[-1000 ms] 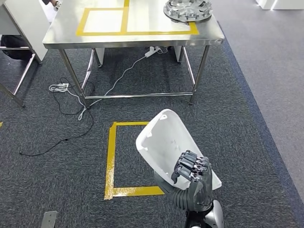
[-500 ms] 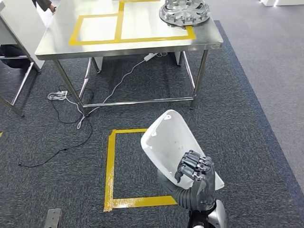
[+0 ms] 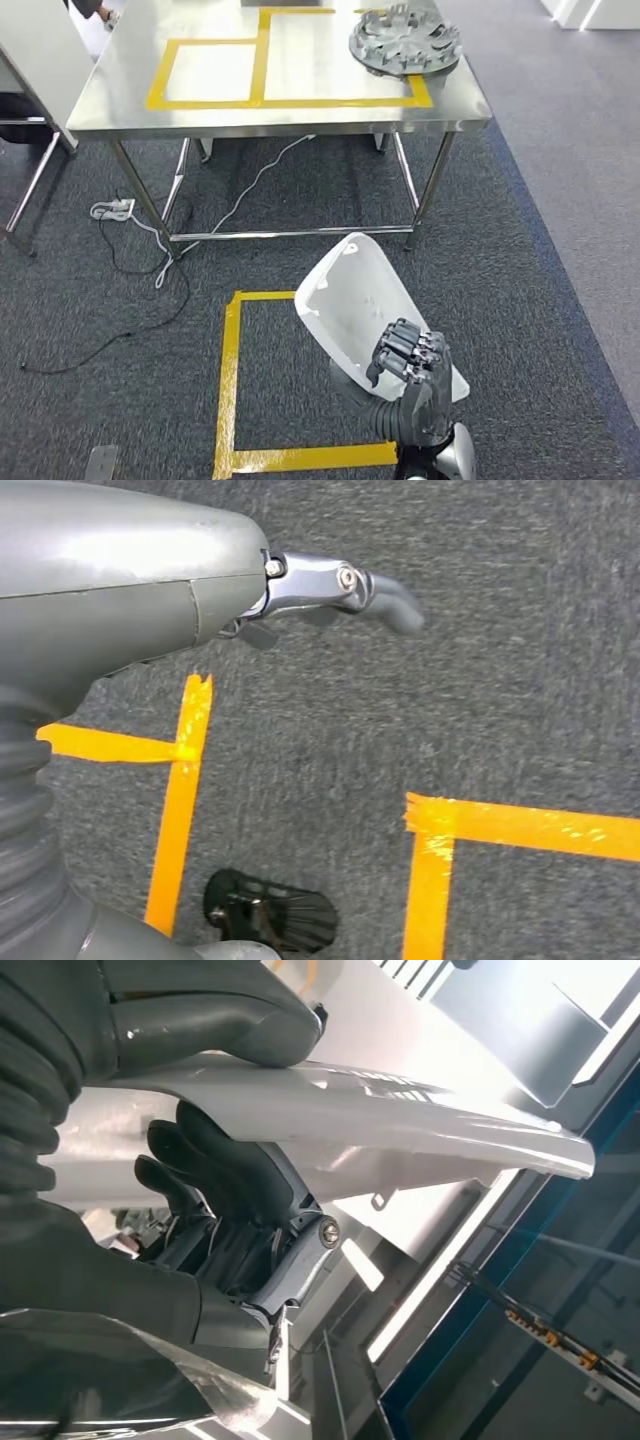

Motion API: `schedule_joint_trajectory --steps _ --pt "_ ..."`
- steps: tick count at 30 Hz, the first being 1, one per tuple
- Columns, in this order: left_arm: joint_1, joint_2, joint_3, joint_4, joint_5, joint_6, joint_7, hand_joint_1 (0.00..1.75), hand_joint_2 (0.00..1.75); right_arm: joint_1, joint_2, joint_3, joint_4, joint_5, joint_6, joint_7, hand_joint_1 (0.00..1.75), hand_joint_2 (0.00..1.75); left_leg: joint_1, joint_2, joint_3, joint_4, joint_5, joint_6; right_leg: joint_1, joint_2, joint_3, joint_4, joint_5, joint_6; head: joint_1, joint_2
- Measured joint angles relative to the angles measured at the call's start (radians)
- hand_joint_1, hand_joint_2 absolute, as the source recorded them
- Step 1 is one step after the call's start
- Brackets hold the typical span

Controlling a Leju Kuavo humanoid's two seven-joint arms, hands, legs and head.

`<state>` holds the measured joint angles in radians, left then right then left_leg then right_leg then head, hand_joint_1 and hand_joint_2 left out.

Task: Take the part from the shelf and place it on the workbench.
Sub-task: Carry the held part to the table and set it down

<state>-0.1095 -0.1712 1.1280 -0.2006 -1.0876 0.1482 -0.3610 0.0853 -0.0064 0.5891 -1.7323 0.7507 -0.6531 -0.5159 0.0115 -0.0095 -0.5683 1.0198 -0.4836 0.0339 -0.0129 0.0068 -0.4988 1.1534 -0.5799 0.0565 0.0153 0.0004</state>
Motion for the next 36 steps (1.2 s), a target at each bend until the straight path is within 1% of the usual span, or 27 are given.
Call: schedule_joint_trajectory --steps 2,3,4,5,6,8,9,10,12,13,14,15,16,17,19,20,21,23,24,25,28,29,31,33,34,35,36 --pt "0.001 0.0 0.0 0.0 0.0 0.0 0.0 0.0 1.75 0.002 0.0 0.0 0.0 0.0 0.0 0.0 1.75 1.75 -0.001 -0.001 0.04 -0.016 -0.021 0.005 0.002 0.0 -0.105 0.105 -0.047 -0.001 0.002 0.0" --pt "0.002 0.0 0.0 0.0 0.0 0.0 0.0 0.0 1.75 0.003 0.0 0.0 0.0 0.0 0.0 0.001 1.75 1.75 -0.001 -0.003 0.063 -0.023 -0.034 0.006 0.002 0.0 -0.145 0.124 -0.079 -0.002 0.003 0.0" --pt "0.003 0.0 0.0 0.0 0.0 0.0 0.0 0.0 1.75 0.004 0.0 0.0 0.0 0.0 0.0 0.001 1.75 1.75 -0.002 -0.004 0.089 -0.029 -0.048 0.006 0.003 0.0 -0.174 0.117 -0.099 -0.005 0.003 0.0" --pt "0.003 0.0 0.0 0.0 0.0 0.0 0.0 0.0 1.75 0.004 0.0 0.0 0.0 0.0 0.0 0.001 1.75 1.75 -0.002 -0.006 0.115 -0.034 -0.064 0.005 0.004 0.0 -0.19 0.088 -0.095 -0.008 0.004 0.0" --pt "0.003 0.0 0.0 0.0 0.0 0.0 0.0 0.0 1.75 0.005 0.0 0.0 0.0 0.0 0.0 0.001 1.75 1.75 -0.003 -0.006 0.141 -0.038 -0.081 0.004 0.005 -0.001 -0.198 0.038 -0.054 -0.013 0.004 0.0" --pt "0.003 -0.001 0.0 0.0 -0.001 0.0 0.0 0.0 1.75 0.008 0.0 -0.001 0.001 0.0 0.0 0.002 1.75 1.75 -0.005 -0.007 0.186 -0.042 -0.117 0.0 0.01 -0.005 -0.201 -0.066 0.084 -0.024 0.005 0.0" --pt "0.002 -0.001 0.0 0.0 -0.001 0.0 0.001 0.0 1.75 0.009 0.0 -0.001 0.001 0.0 0.0 0.002 1.75 1.75 -0.006 -0.008 0.206 -0.046 -0.138 -0.004 0.013 -0.006 -0.194 -0.097 0.135 -0.03 0.005 0.0" --pt "0.0 -0.002 0.0 0.0 -0.001 0.0 0.002 0.0 1.75 0.011 0.0 -0.002 -0.001 0.0 0.0 0.002 1.75 1.75 -0.007 -0.008 0.227 -0.045 -0.148 -0.01 0.016 -0.006 -0.188 -0.11 0.157 -0.034 0.005 0.0" --pt "-0.012 -0.002 0.0 0.0 -0.002 0.001 0.003 0.0 1.75 0.008 0.002 -0.002 -0.008 -0.001 0.0 0.002 1.75 1.75 -0.008 -0.007 0.246 -0.014 -0.14 -0.023 0.016 -0.002 -0.155 -0.113 0.143 -0.046 0.006 0.0" --pt "-0.02 -0.002 -0.001 0.0 -0.002 0.001 0.003 0.0 1.75 0.006 0.004 -0.002 -0.012 -0.001 0.0 0.001 1.75 1.75 -0.007 -0.006 0.234 0.033 -0.12 -0.028 0.014 -0.002 -0.137 -0.117 0.138 -0.053 0.005 0.0" --pt "-0.026 -0.002 -0.001 0.0 -0.002 0.002 0.003 0.0 1.75 0.005 0.005 -0.002 -0.014 -0.001 0.0 0.0 1.75 1.75 -0.007 -0.004 0.202 0.093 -0.108 -0.033 0.012 -0.003 -0.118 -0.12 0.131 -0.059 0.003 0.0" --pt "-0.028 -0.002 -0.002 0.0 -0.002 0.002 0.004 0.0 1.75 0.005 0.006 -0.003 -0.014 -0.002 0.0 0.0 1.75 1.75 -0.005 -0.003 0.159 0.158 -0.112 -0.037 0.009 -0.004 -0.101 -0.123 0.123 -0.064 0.001 0.0" --pt "-0.027 -0.003 -0.003 0.0 -0.002 0.002 0.004 0.0 1.75 0.006 0.006 -0.003 -0.014 -0.002 0.0 0.0 1.75 1.75 -0.004 -0.002 0.112 0.216 -0.135 -0.042 0.009 -0.003 -0.089 -0.123 0.113 -0.067 -0.001 0.0" --pt "-0.023 -0.002 -0.003 0.0 -0.002 0.002 0.005 0.0 1.75 0.009 0.006 -0.004 -0.014 -0.002 0.0 -0.001 1.75 1.75 -0.002 -0.002 0.068 0.252 -0.179 -0.046 0.008 0.0 -0.077 -0.124 0.101 -0.068 -0.003 0.0" --pt "-0.013 -0.001 -0.003 0.0 -0.002 0.002 0.006 0.0 1.75 0.013 0.006 -0.004 -0.014 -0.002 0.0 -0.001 1.75 1.75 -0.001 -0.001 0.001 0.265 -0.264 -0.05 0.007 0.007 -0.052 -0.125 0.076 -0.066 -0.003 0.0" --pt "-0.01 -0.001 -0.003 0.0 -0.002 0.002 0.006 0.0 1.75 0.015 0.006 -0.004 -0.014 -0.002 0.0 -0.001 1.75 1.75 -0.001 -0.001 -0.02 0.24 -0.272 -0.05 0.007 0.009 -0.036 -0.125 0.063 -0.064 -0.003 0.0" --pt "-0.007 -0.001 -0.003 0.0 -0.002 0.002 0.006 0.0 1.75 0.016 0.006 -0.004 -0.014 -0.002 0.0 -0.001 1.75 1.75 -0.001 0.0 -0.033 0.199 -0.244 -0.048 0.006 0.009 -0.02 -0.125 0.049 -0.061 -0.003 0.0" --pt "0.001 0.0 -0.003 0.0 -0.002 0.002 0.006 0.0 1.75 0.018 0.006 -0.004 -0.013 -0.002 0.0 -0.001 1.75 1.75 -0.003 0.006 -0.046 0.103 -0.101 -0.042 0.006 0.009 0.008 -0.125 0.02 -0.052 -0.003 0.0" --pt "0.004 0.0 -0.003 0.0 -0.002 0.002 0.007 0.0 1.75 0.019 0.005 -0.004 -0.013 -0.002 0.0 -0.001 1.75 1.75 -0.006 0.01 -0.046 0.073 -0.046 -0.035 0.007 0.009 0.018 -0.127 0.005 -0.045 -0.003 0.0" --pt "0.007 0.0 -0.003 0.0 -0.002 0.002 0.007 0.0 1.75 0.021 0.006 -0.004 -0.012 -0.002 0.0 -0.001 1.75 1.75 -0.009 0.012 -0.044 0.056 -0.015 -0.028 0.008 0.01 0.032 -0.128 -0.003 -0.038 -0.004 0.0" --pt "0.002 -0.001 -0.004 0.0 -0.004 0.002 0.007 0.0 1.75 0.019 0.006 -0.005 -0.013 -0.002 0.0 -0.001 1.75 1.75 -0.009 0.007 0.001 0.025 -0.029 0.002 0.009 0.005 0.052 -0.106 0.008 -0.016 -0.002 0.0" --pt "0.0 -0.002 -0.005 0.0 -0.005 0.002 0.007 0.0 1.75 0.016 0.006 -0.005 -0.013 -0.002 0.0 -0.001 1.75 1.75 -0.007 0.005 0.024 0.011 -0.031 0.01 0.009 0.003 0.033 -0.073 0.015 -0.011 0.002 0.0" --pt "-0.001 -0.001 -0.006 0.0 -0.007 0.002 0.007 0.0 1.75 0.011 0.006 -0.004 -0.014 -0.003 0.0 0.0 1.75 1.75 -0.006 0.003 0.067 -0.014 -0.043 0.017 0.008 0.001 -0.041 0.033 0.0 -0.006 0.011 0.0" --pt "-0.001 0.0 -0.006 0.0 -0.011 0.002 0.007 0.0 1.75 0.011 0.006 -0.004 -0.013 -0.003 0.0 0.001 1.75 1.75 -0.007 0.001 0.105 -0.034 -0.063 0.019 0.007 0.0 -0.137 0.116 -0.051 -0.003 0.016 0.0" --pt "0.0 -0.001 -0.006 0.0 -0.012 0.002 0.007 0.0 1.75 0.011 0.005 -0.004 -0.013 -0.003 0.0 0.001 1.75 1.75 -0.008 -0.001 0.128 -0.043 -0.076 0.019 0.007 0.0 -0.173 0.124 -0.076 -0.003 0.017 0.0" --pt "0.0 -0.001 -0.006 0.0 -0.012 0.002 0.007 0.0 1.75 0.011 0.005 -0.005 -0.013 -0.003 0.0 0.001 1.75 1.75 -0.009 -0.003 0.155 -0.052 -0.091 0.019 0.008 0.0 -0.197 0.105 -0.086 -0.005 0.019 0.0" --pt "0.0 -0.001 -0.006 0.0 -0.012 0.002 0.007 0.0 1.75 0.011 0.005 -0.005 -0.012 -0.004 0.0 0.001 1.75 1.75 -0.011 -0.005 0.185 -0.061 -0.107 0.018 0.01 0.0 -0.213 0.064 -0.07 -0.01 0.021 0.0"
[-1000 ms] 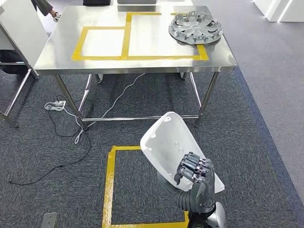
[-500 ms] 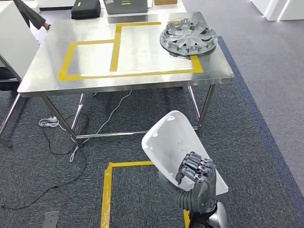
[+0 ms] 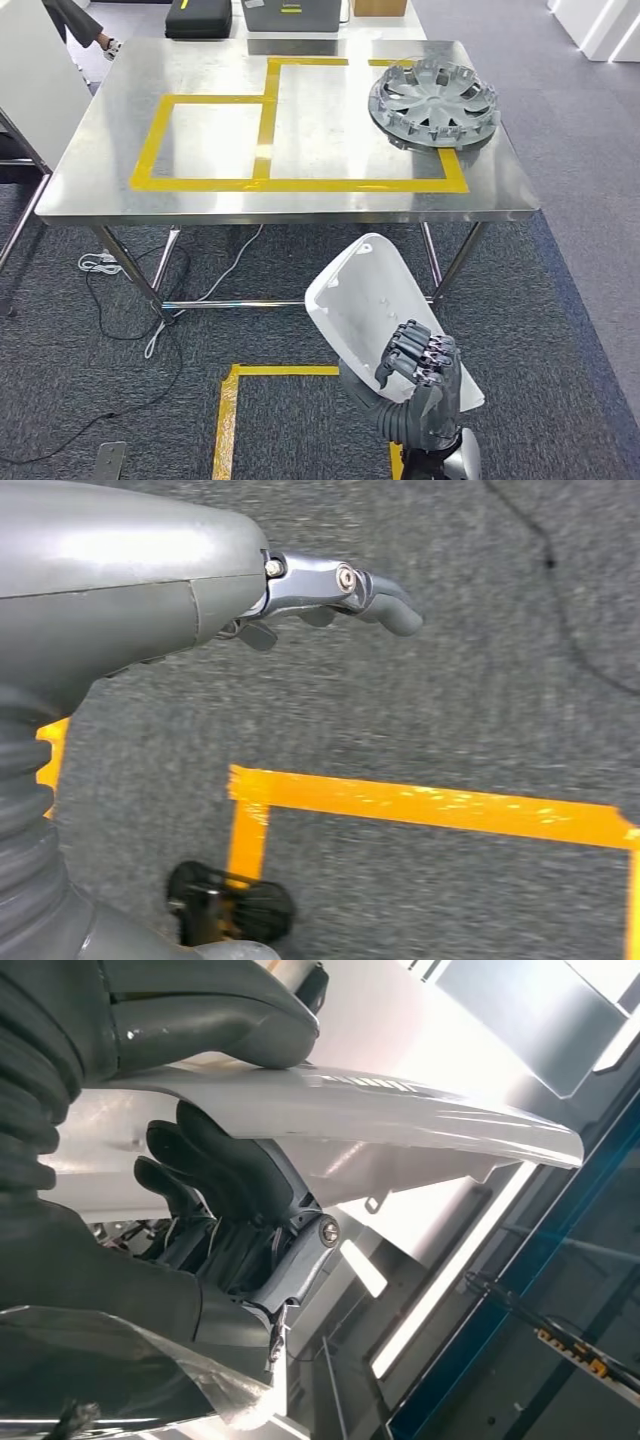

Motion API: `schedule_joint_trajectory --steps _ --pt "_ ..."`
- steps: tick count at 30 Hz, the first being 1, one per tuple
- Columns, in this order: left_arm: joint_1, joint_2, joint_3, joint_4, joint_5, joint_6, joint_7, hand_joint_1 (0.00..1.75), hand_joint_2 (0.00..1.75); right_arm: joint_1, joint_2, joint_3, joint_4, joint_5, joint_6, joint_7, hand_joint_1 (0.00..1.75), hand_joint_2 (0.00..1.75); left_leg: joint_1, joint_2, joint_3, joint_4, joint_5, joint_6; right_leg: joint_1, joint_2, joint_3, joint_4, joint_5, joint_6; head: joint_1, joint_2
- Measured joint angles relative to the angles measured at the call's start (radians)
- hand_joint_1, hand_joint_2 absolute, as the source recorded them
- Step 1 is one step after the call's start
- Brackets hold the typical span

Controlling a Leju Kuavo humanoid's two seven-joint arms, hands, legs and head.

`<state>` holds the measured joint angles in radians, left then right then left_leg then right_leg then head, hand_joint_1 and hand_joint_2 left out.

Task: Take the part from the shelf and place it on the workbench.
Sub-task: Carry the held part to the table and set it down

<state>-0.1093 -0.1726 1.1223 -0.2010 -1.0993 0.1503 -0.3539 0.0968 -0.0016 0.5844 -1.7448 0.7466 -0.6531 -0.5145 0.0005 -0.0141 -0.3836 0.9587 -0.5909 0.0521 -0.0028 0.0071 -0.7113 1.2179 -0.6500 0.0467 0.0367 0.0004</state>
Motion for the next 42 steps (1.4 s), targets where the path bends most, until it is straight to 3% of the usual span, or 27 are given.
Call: schedule_joint_trajectory --steps 1,3,4,5,7,9,10,11,12,14,15,16,18,19,20,22,24,25,27,28,29,30,32,34,36,39,42 --pt "0.002 -0.001 0.0 0.0 0.0 0.0 0.0 0.0 1.75 0.0 -0.001 0.0 0.001 -0.001 0.0 0.0 1.75 1.75 -0.001 -0.001 0.027 -0.009 -0.019 -0.001 0.004 0.0 -0.01 -0.056 0.06 -0.011 0.002 0.0" --pt "0.002 -0.004 0.0 0.001 -0.002 0.0 0.001 0.0 1.75 0.003 -0.005 0.0 0.005 -0.004 0.0 0.003 1.75 1.75 -0.004 -0.002 0.072 -0.017 -0.058 -0.008 0.016 0.006 -0.022 -0.148 0.218 -0.034 -0.001 0.0" --pt "0.001 -0.006 -0.001 0.001 -0.003 0.0 0.003 0.0 1.75 0.003 -0.007 0.001 0.007 -0.005 0.0 0.005 1.75 1.75 -0.003 -0.003 0.089 -0.025 -0.073 -0.013 0.022 0.008 -0.022 -0.166 0.268 -0.043 -0.003 0.0" --pt "-0.003 -0.008 -0.001 0.002 -0.005 0.0 0.004 0.0 1.75 0.002 -0.008 0.0 0.008 -0.007 0.0 0.006 1.75 1.75 -0.002 -0.004 0.103 -0.027 -0.077 -0.021 0.027 0.01 -0.015 -0.169 0.277 -0.05 -0.004 0.0" --pt "-0.014 -0.01 -0.003 0.001 -0.007 0.0 0.006 0.0 1.75 -0.008 -0.008 0.0 0.007 -0.007 0.0 0.007 1.75 1.75 -0.001 -0.003 0.096 0.02 -0.043 -0.034 0.025 0.008 0.025 -0.178 0.247 -0.059 -0.001 0.0" --pt "-0.023 -0.011 -0.008 0.001 -0.008 0.0 0.006 0.0 1.75 -0.019 -0.008 0.0 0.007 -0.008 0.0 0.007 1.75 1.75 -0.002 -0.001 0.018 0.166 0.005 -0.046 0.013 0.005 0.083 -0.21 0.22 -0.062 -0.005 0.0" --pt "-0.024 -0.011 -0.011 0.001 -0.008 0.0 0.007 0.0 1.75 -0.022 -0.008 0.001 0.008 -0.008 0.0 0.008 1.75 1.75 0.001 0.001 -0.036 0.239 0.003 -0.052 0.007 0.004 0.114 -0.225 0.205 -0.061 -0.007 0.0" --pt "-0.023 -0.01 -0.013 0.001 -0.009 0.0 0.008 0.0 1.75 -0.024 -0.008 0.001 0.009 -0.009 0.0 0.009 1.75 1.75 0.004 0.002 -0.09 0.288 -0.026 -0.059 0.001 0.004 0.144 -0.237 0.189 -0.06 -0.009 0.0" --pt "-0.021 -0.008 -0.014 0.001 -0.009 0.0 0.009 0.0 1.75 -0.026 -0.008 0.001 0.011 -0.01 0.0 0.01 1.75 1.75 0.008 0.002 -0.137 0.309 -0.073 -0.066 -0.004 0.006 0.174 -0.246 0.173 -0.058 -0.009 0.0" --pt "-0.017 -0.005 -0.016 0.001 -0.009 0.0 0.01 0.0 1.75 -0.027 -0.008 0.001 0.013 -0.011 0.0 0.013 1.75 1.75 0.016 0.002 -0.209 0.288 -0.158 -0.081 -0.015 0.009 0.233 -0.258 0.137 -0.05 -0.009 0.0" --pt "-0.016 -0.003 -0.017 0.001 -0.01 0.0 0.01 0.0 1.75 -0.028 -0.008 0.001 0.015 -0.011 0.0 0.014 1.75 1.75 0.019 0.004 -0.236 0.256 -0.161 -0.087 -0.022 0.01 0.261 -0.261 0.117 -0.043 -0.01 0.0" --pt "-0.013 -0.002 -0.017 0.001 -0.01 0.0 0.011 0.0 1.75 -0.029 -0.008 0.002 0.017 -0.011 0.0 0.015 1.75 1.75 0.024 0.006 -0.258 0.209 -0.109 -0.092 -0.027 0.012 0.286 -0.261 0.096 -0.034 -0.01 0.0" --pt "-0.003 -0.001 -0.018 0.002 -0.011 -0.001 0.014 0.0 1.75 -0.03 -0.008 0.002 0.024 -0.013 0.0 0.019 1.75 1.75 0.031 0.013 -0.289 0.129 0.078 -0.094 -0.03 0.017 0.322 -0.25 0.053 -0.015 -0.016 0.0" --pt "0.0 -0.001 -0.018 0.002 -0.011 -0.001 0.017 0.0 1.75 -0.031 -0.009 0.003 0.028 -0.015 0.0 0.021 1.75 1.75 0.031 0.015 -0.298 0.115 0.148 -0.087 -0.031 0.02 0.329 -0.247 0.035 -0.005 -0.018 0.0" --pt "0.001 -0.001 -0.018 0.002 -0.011 0.0 0.019 0.0 1.75 -0.034 -0.008 0.004 0.03 -0.016 0.0 0.023 1.75 1.75 0.028 0.015 -0.303 0.118 0.175 -0.076 -0.032 0.02 0.334 -0.248 0.021 0.005 -0.018 0.0" --pt "-0.006 -0.001 -0.018 0.002 -0.012 0.0 0.02 0.0 1.75 -0.042 -0.008 0.007 0.032 -0.018 0.0 0.024 1.75 1.75 0.025 0.012 -0.299 0.126 0.155 -0.054 -0.035 0.016 0.346 -0.264 0.004 0.024 -0.016 0.0" --pt "-0.015 -0.002 -0.02 0.002 -0.013 0.001 0.019 0.0 1.75 -0.051 -0.007 0.008 0.032 -0.018 0.0 0.024 1.75 1.75 0.028 0.011 -0.278 0.11 0.143 -0.039 -0.035 0.006 0.333 -0.225 -0.017 0.031 -0.011 0.0" --pt "-0.017 -0.002 -0.02 0.002 -0.013 0.001 0.019 0.0 1.75 -0.055 -0.007 0.009 0.032 -0.018 0.0 0.025 1.75 1.75 0.028 0.01 -0.264 0.1 0.138 -0.034 -0.034 0.002 0.297 -0.166 -0.037 0.033 -0.008 0.0" --pt "-0.018 -0.002 -0.021 0.002 -0.014 0.0 0.019 0.0 1.75 -0.061 -0.007 0.01 0.035 -0.019 0.001 0.029 1.75 1.75 0.023 0.01 -0.238 0.086 0.123 -0.028 -0.031 -0.001 0.188 -0.015 -0.076 0.033 -0.003 0.0" --pt "-0.017 -0.003 -0.021 0.002 -0.016 0.0 0.02 0.0 1.75 -0.063 -0.007 0.01 0.037 -0.019 0.001 0.031 1.75 1.75 0.02 0.009 -0.225 0.082 0.114 -0.026 -0.028 -0.001 0.138 0.036 -0.072 0.03 -0.003 0.0" --pt "-0.016 -0.003 -0.022 0.002 -0.017 0.0 0.02 0.0 1.75 -0.065 -0.008 0.01 0.041 -0.02 0.002 0.035 1.75 1.75 0.018 0.007 -0.211 0.081 0.103 -0.025 -0.024 -0.001 0.104 0.05 -0.043 0.026 -0.002 0.0" --pt "-0.015 -0.003 -0.023 0.002 -0.019 0.0 0.021 0.0 1.75 -0.067 -0.008 0.01 0.044 -0.021 0.003 0.039 1.75 1.75 0.015 0.005 -0.195 0.08 0.091 -0.024 -0.02 -0.001 0.086 0.025 0.01 0.019 -0.002 0.0" --pt "-0.014 -0.005 -0.025 0.002 -0.023 0.0 0.022 0.0 1.75 -0.075 -0.008 0.012 0.049 -0.024 0.004 0.044 1.75 1.75 0.012 0.0 -0.169 0.077 0.071 -0.024 -0.01 -0.001 0.084 -0.081 0.13 -0.004 -0.003 0.0" --pt "-0.016 -0.009 -0.028 0.002 -0.027 0.0 0.024 0.0 1.75 -0.082 -0.009 0.013 0.053 -0.028 0.007 0.048 1.75 1.75 0.012 -0.003 -0.159 0.076 0.061 -0.03 0.002 -0.001 0.091 -0.14 0.194 -0.025 -0.01 0.0" --pt "-0.018 -0.012 -0.031 0.002 -0.032 -0.001 0.028 0.0 1.75 -0.09 -0.009 0.016 0.056 -0.033 0.009 0.053 1.75 1.75 0.015 -0.003 -0.16 0.078 0.063 -0.037 0.009 0.0 0.095 -0.144 0.206 -0.026 -0.014 0.0" --pt "-0.023 -0.015 -0.039 0.002 -0.038 -0.001 0.031 0.0 1.75 -0.112 -0.009 0.019 0.059 -0.04 0.012 0.056 1.75 1.75 0.016 0.0 -0.156 0.077 0.068 -0.042 0.009 0.002 0.101 -0.15 0.202 -0.022 -0.012 0.0" --pt "-0.033 -0.016 -0.045 0.002 -0.041 0.0 0.035 0.0 1.75 -0.127 -0.009 0.02 0.062 -0.043 0.014 0.058 1.75 1.75 0.015 0.0 -0.156 0.076 0.054 -0.045 0.006 0.003 0.121 -0.178 0.156 -0.021 -0.012 0.0"
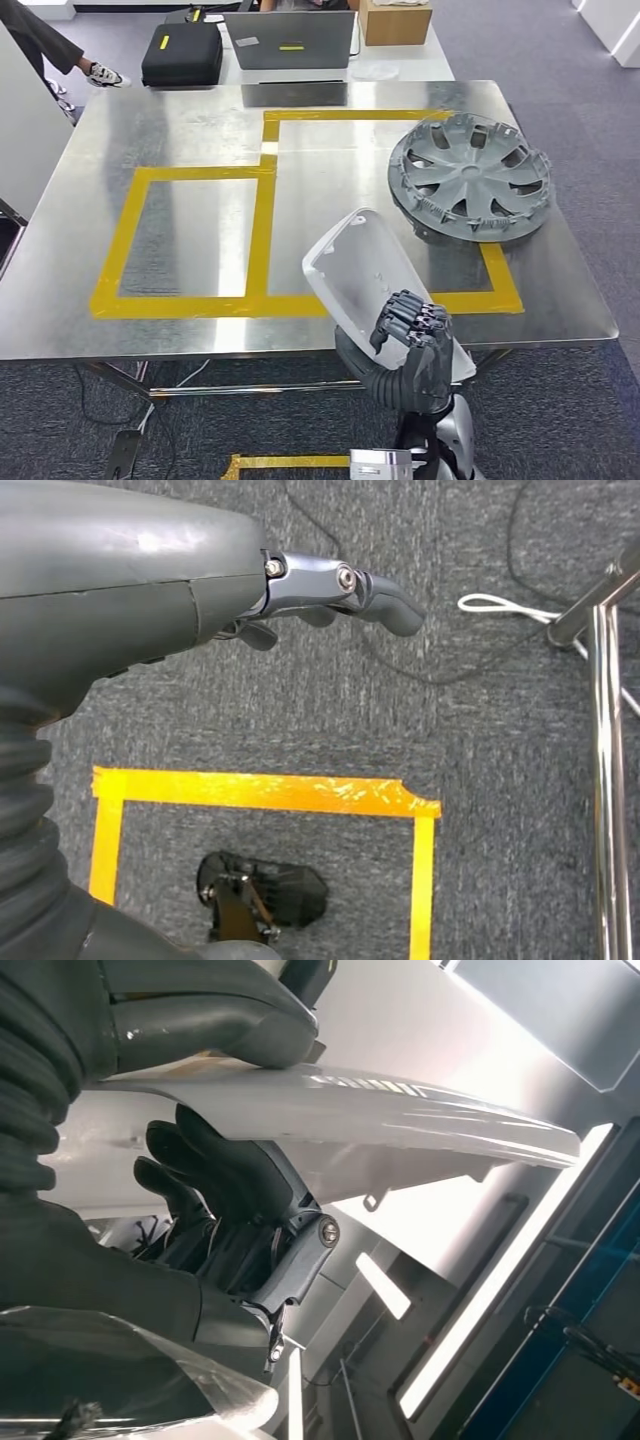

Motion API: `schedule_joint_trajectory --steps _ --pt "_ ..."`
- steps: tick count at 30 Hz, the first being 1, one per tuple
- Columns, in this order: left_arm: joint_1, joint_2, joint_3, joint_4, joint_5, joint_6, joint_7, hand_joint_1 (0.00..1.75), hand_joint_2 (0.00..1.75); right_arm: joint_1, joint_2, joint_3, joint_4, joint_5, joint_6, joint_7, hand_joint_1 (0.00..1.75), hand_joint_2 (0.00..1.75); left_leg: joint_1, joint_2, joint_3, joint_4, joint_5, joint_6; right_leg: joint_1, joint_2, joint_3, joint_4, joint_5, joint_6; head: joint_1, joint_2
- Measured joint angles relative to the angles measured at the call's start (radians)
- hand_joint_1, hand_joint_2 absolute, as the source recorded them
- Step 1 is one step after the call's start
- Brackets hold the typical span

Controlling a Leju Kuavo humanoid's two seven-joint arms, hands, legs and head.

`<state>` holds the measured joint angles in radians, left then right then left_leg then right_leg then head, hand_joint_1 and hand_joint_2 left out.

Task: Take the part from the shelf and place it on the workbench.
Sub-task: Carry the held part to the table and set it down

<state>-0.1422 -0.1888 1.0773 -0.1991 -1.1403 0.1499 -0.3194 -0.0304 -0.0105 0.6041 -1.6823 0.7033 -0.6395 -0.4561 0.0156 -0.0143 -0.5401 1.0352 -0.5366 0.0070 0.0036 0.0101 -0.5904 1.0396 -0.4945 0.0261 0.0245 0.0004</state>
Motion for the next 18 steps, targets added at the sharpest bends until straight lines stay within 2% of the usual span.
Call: schedule_joint_trajectory --steps 2,10,18 --pt "-0.002 0.0 -0.002 0.0 -0.002 0.0 0.003 0.0 1.75 -0.006 0.0 0.001 0.003 -0.002 0.003 0.001 1.75 1.75 -0.001 0.0 0.0 0.002 -0.008 -0.001 -0.001 0.0 0.009 -0.01 -0.02 0.0 -0.001 0.0" --pt "-0.024 -0.004 -0.033 0.0 -0.033 -0.016 0.03 0.0 1.75 -0.116 0.018 0.032 0.055 -0.022 0.074 0.035 1.75 1.75 0.001 0.0 0.006 -0.002 0.001 -0.012 0.002 0.001 0.012 -0.007 -0.013 -0.007 -0.001 0.0" --pt "-0.041 -0.011 -0.068 0.0 -0.054 -0.029 0.044 0.0 1.75 -0.223 0.05 0.042 0.149 -0.095 0.137 0.064 1.75 1.75 0.002 0.0 0.006 -0.002 0.005 -0.014 0.002 0.001 0.013 -0.007 -0.01 -0.008 -0.001 0.0"
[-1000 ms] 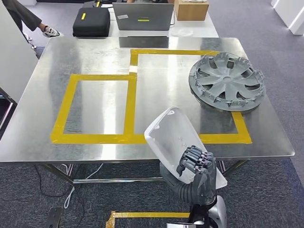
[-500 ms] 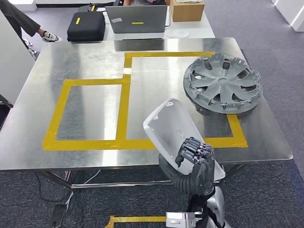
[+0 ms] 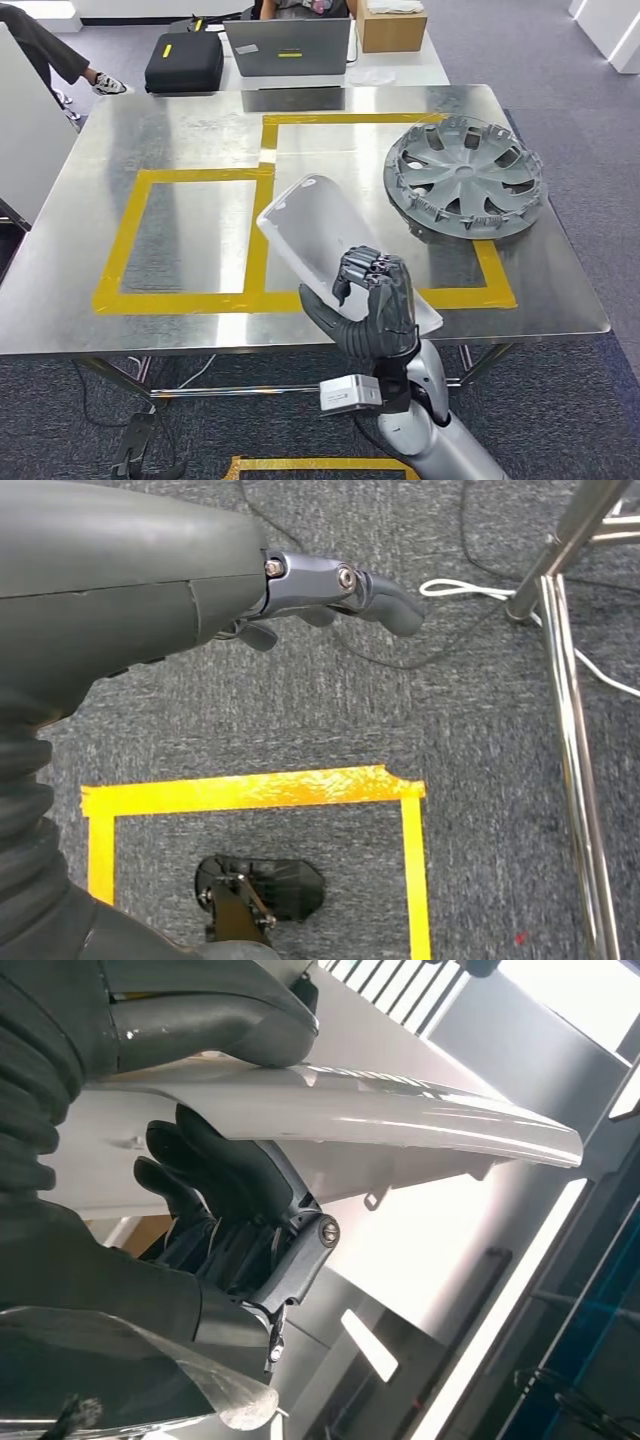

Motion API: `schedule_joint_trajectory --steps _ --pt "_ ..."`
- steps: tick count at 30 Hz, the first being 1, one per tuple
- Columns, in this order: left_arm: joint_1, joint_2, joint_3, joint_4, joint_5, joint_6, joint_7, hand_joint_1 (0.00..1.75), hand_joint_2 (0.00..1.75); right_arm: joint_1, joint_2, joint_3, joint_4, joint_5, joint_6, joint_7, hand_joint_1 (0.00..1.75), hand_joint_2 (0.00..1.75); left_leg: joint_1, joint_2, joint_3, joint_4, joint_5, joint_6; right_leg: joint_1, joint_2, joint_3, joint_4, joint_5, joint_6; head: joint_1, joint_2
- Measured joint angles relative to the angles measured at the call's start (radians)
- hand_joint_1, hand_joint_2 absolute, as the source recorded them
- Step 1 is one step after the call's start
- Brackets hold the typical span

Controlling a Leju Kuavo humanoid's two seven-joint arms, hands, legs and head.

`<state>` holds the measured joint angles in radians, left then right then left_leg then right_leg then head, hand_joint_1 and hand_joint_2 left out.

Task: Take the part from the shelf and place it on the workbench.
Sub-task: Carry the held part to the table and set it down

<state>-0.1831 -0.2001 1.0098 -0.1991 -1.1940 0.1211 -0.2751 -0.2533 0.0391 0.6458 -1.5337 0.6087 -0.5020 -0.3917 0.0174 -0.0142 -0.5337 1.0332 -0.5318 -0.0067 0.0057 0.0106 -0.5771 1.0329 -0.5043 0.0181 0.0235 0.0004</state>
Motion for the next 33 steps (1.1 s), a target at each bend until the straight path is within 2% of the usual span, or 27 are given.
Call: schedule_joint_trajectory --steps 6,14,20,23,25,27,28,29,30,31,32,33 --pt "-0.004 -0.002 -0.012 0.0 0.004 -0.002 0.002 0.0 1.75 -0.03 0.013 -0.002 0.036 -0.051 0.014 -0.01 1.75 1.75 0.0 0.0 0.0 0.0 0.0 0.0 0.0 0.0 0.0 0.0 0.0 0.0 0.0 0.0" --pt "-0.003 -0.001 -0.02 0.0 0.011 0.0 0.002 0.0 1.75 -0.028 0.013 -0.003 0.037 -0.028 0.001 -0.015 1.75 1.75 0.0 0.0 0.0 0.0 0.0 0.0 0.0 0.0 0.0 0.0 0.0 0.0 0.0 0.0" --pt "-0.003 0.002 -0.023 0.0 0.011 0.0 0.002 0.0 1.75 -0.026 0.013 -0.003 0.037 -0.023 -0.006 -0.015 1.75 1.75 -0.006 0.0 -0.002 0.005 -0.002 0.009 -0.007 0.0 0.0 -0.004 0.005 0.009 0.0 0.0" --pt "-0.004 0.0 -0.027 0.0 0.013 0.001 0.002 0.0 1.75 -0.027 0.017 -0.004 0.034 -0.022 -0.009 -0.016 1.75 1.75 -0.001 -0.001 0.009 -0.023 0.014 0.023 -0.006 -0.002 -0.004 -0.001 -0.002 0.018 0.001 0.0" --pt "-0.004 -0.002 -0.03 0.0 0.017 0.002 0.002 0.0 1.75 -0.028 0.018 -0.004 0.032 -0.02 -0.01 -0.016 1.75 1.75 0.007 -0.003 0.019 -0.045 0.025 0.03 -0.009 -0.003 -0.044 0.072 -0.041 0.026 0.005 0.0" --pt "-0.002 0.0 -0.03 0.0 0.019 0.002 0.003 0.0 1.75 -0.026 0.018 -0.005 0.032 -0.019 -0.01 -0.016 1.75 1.75 0.011 -0.01 0.02 -0.049 0.027 0.031 -0.016 -0.003 -0.112 0.201 -0.086 0.038 0.008 0.0" --pt "-0.001 0.0 -0.03 0.0 0.019 0.002 0.003 0.0 1.75 -0.024 0.018 -0.006 0.033 -0.019 -0.01 -0.016 1.75 1.75 0.013 -0.016 0.021 -0.048 0.025 0.029 -0.021 -0.003 -0.139 0.242 -0.089 0.043 0.008 0.0" --pt "0.0 0.0 -0.03 0.0 0.019 0.002 0.003 0.0 1.75 -0.022 0.018 -0.007 0.034 -0.02 -0.01 -0.015 1.75 1.75 0.016 -0.023 0.022 -0.047 0.023 0.025 -0.026 -0.003 -0.149 0.247 -0.072 0.048 0.009 0.0" --pt "0.0 0.0 -0.03 0.0 0.019 0.002 0.003 0.0 1.75 -0.022 0.018 -0.007 0.034 -0.02 -0.01 -0.015 1.75 1.75 0.02 -0.033 0.025 -0.046 0.019 0.019 -0.031 -0.002 -0.139 0.211 -0.035 0.054 0.009 0.0" --pt "0.0 0.0 -0.03 0.0 0.019 0.002 0.003 0.0 1.75 -0.022 0.018 -0.008 0.034 -0.019 -0.01 -0.015 1.75 1.75 0.026 -0.043 0.029 -0.044 0.013 0.01 -0.037 0.004 -0.115 0.147 0.008 0.06 0.01 0.0" --pt "-0.001 0.0 -0.03 0.0 0.019 0.002 0.003 0.0 1.75 -0.022 0.018 -0.008 0.035 -0.019 -0.01 -0.015 1.75 1.75 0.03 -0.054 0.03 -0.042 0.008 0.001 -0.042 0.024 -0.087 0.09 0.039 0.066 0.011 0.0" --pt "-0.002 0.0 -0.03 -0.001 0.019 0.002 0.004 0.0 1.75 -0.021 0.018 -0.009 0.036 -0.019 -0.011 -0.015 1.75 1.75 0.033 -0.065 0.027 -0.036 0.004 -0.009 -0.046 0.043 -0.063 0.042 0.055 0.067 0.013 0.0"
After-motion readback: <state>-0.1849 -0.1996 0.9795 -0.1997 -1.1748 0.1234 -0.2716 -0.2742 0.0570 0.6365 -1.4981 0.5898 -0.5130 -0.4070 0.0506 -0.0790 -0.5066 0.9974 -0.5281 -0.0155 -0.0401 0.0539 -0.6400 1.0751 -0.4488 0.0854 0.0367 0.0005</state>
